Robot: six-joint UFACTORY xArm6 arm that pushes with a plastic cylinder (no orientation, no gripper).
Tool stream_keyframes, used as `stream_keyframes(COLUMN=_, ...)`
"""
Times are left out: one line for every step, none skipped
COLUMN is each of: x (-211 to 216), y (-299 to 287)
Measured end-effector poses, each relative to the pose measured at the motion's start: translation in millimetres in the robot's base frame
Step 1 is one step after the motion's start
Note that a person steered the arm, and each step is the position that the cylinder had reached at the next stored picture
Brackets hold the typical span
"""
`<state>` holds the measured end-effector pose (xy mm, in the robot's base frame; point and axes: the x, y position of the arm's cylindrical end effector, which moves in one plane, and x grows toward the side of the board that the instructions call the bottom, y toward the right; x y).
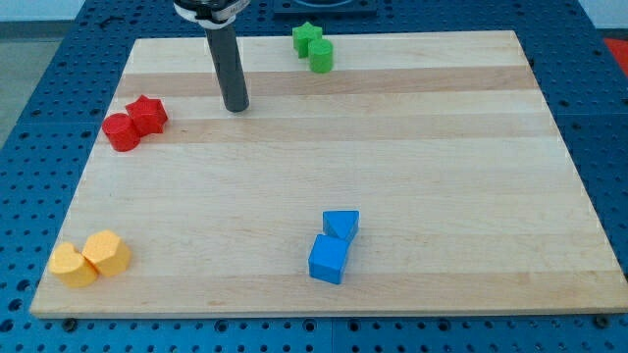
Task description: Point your arm to green star
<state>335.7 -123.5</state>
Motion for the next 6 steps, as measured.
stream_keyframes(x=-43, y=0)
stream_keyframes(x=-73, y=0)
stream_keyframes(x=-106, y=13)
stream_keyframes(x=-137, y=37)
stream_keyframes(x=-144, y=51)
stream_keyframes(x=-144, y=70)
